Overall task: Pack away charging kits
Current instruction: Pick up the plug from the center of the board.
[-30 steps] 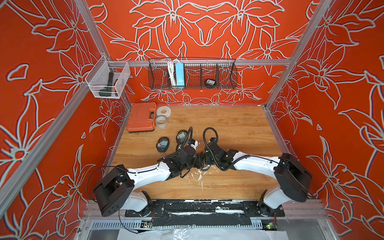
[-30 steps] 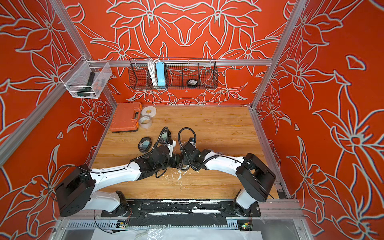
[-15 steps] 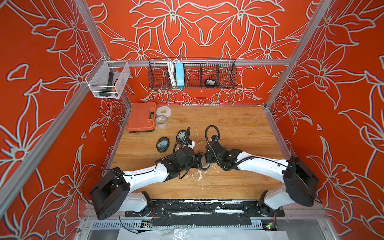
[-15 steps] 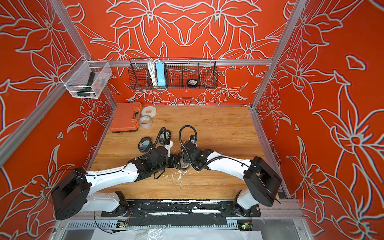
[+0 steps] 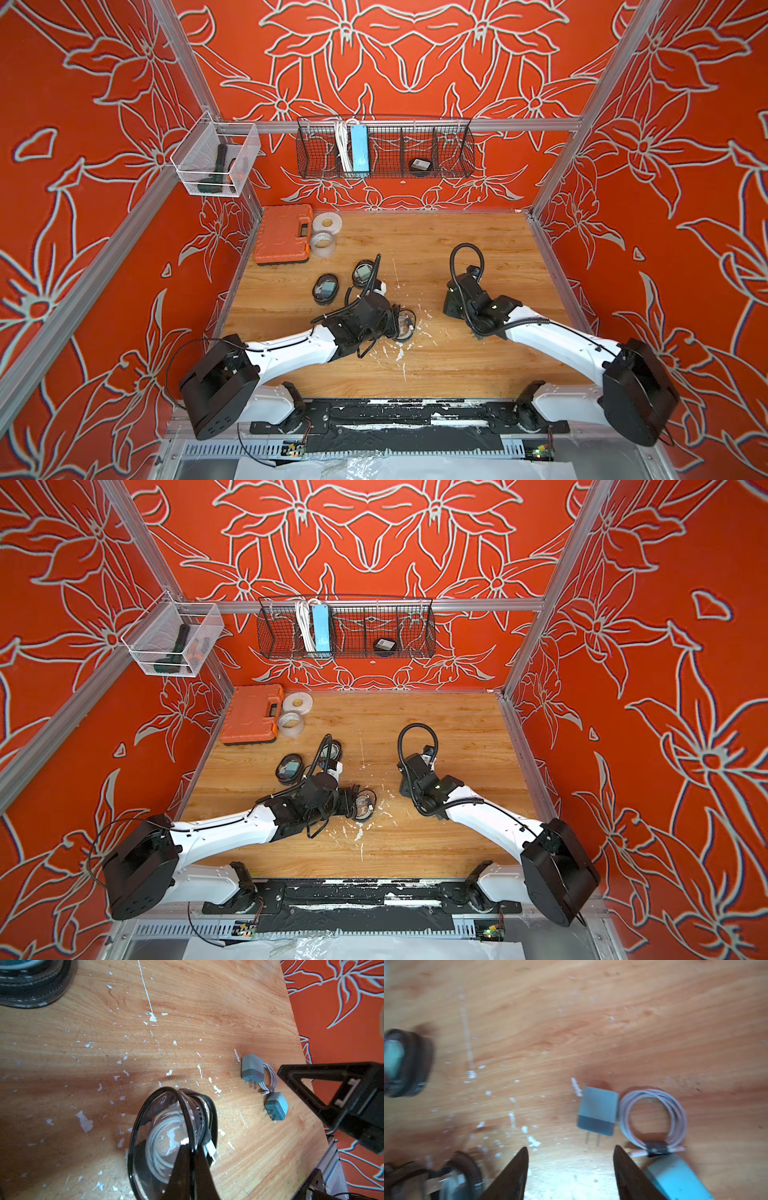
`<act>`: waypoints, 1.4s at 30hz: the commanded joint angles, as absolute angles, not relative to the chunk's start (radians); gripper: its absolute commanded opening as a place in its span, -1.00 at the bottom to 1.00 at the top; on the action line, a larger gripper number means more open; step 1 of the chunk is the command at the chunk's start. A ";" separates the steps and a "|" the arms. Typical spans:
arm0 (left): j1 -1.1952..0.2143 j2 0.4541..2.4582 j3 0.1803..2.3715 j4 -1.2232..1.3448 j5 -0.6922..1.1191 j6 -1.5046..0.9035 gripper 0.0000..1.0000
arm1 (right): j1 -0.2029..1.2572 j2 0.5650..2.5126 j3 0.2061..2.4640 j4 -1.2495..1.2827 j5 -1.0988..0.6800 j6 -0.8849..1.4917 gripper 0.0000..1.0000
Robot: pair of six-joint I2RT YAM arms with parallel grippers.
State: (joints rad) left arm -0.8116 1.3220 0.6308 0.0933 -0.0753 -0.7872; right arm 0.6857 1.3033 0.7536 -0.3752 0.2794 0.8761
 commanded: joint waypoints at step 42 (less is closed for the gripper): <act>-0.793 1.311 0.653 0.141 -0.048 -0.793 -1.00 | 0.643 1.451 0.813 -0.291 0.116 0.739 -0.67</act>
State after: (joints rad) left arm -0.8024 1.3376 0.6701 0.0921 -0.0677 -0.8040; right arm 0.6308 1.5730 0.8631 -0.3649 0.2024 0.7692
